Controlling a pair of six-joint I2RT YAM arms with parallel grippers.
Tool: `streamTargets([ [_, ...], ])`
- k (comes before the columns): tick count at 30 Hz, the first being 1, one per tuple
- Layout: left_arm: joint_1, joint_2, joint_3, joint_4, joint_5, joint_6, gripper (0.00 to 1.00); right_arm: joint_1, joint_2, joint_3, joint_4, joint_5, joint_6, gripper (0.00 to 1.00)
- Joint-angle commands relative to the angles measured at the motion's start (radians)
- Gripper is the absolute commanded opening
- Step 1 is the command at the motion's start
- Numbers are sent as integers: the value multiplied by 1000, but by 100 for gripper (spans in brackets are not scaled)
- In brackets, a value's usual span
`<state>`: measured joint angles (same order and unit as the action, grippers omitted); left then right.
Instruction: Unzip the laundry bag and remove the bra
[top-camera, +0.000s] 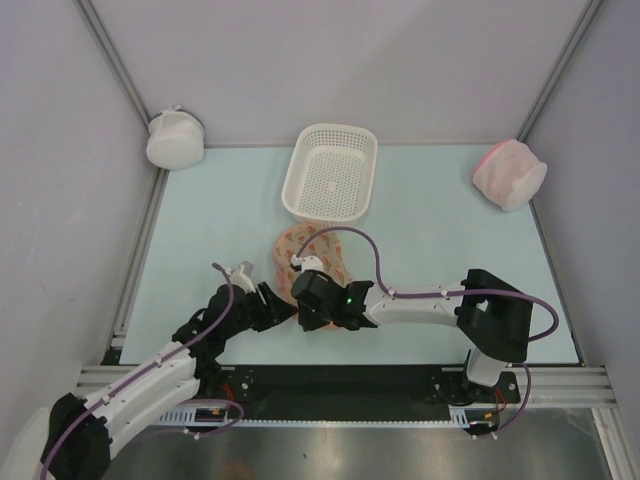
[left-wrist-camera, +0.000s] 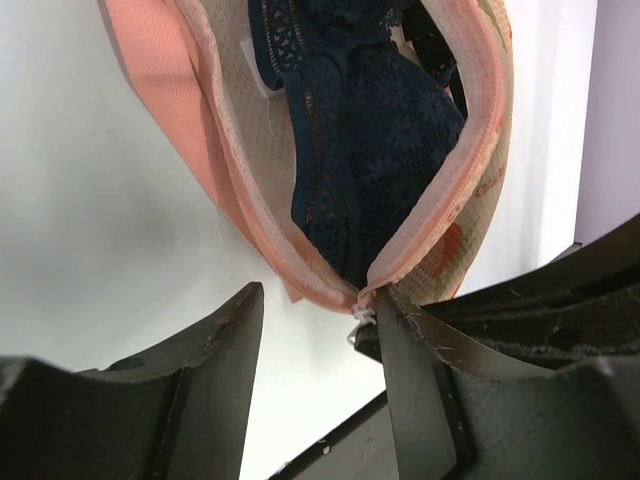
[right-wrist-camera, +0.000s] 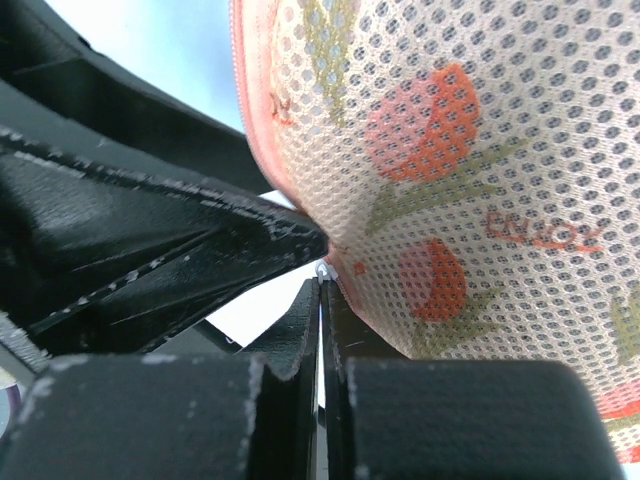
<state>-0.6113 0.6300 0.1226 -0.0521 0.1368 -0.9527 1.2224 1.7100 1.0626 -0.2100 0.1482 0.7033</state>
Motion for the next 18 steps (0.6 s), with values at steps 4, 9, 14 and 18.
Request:
streamTargets([
  [4,-5,59,57,153,-11,-8,51,9,-1,22,24,5,-1,0],
  [9,-5,62,35,196,-13,-21,45,11,-12,5,29,10,9,0],
  [14,-5,79,0,236,4,-47,38,12,-15,-6,35,11,15,0],
  [18,-7,80,-9,248,4,-52,29,15,-16,-6,34,11,16,0],
])
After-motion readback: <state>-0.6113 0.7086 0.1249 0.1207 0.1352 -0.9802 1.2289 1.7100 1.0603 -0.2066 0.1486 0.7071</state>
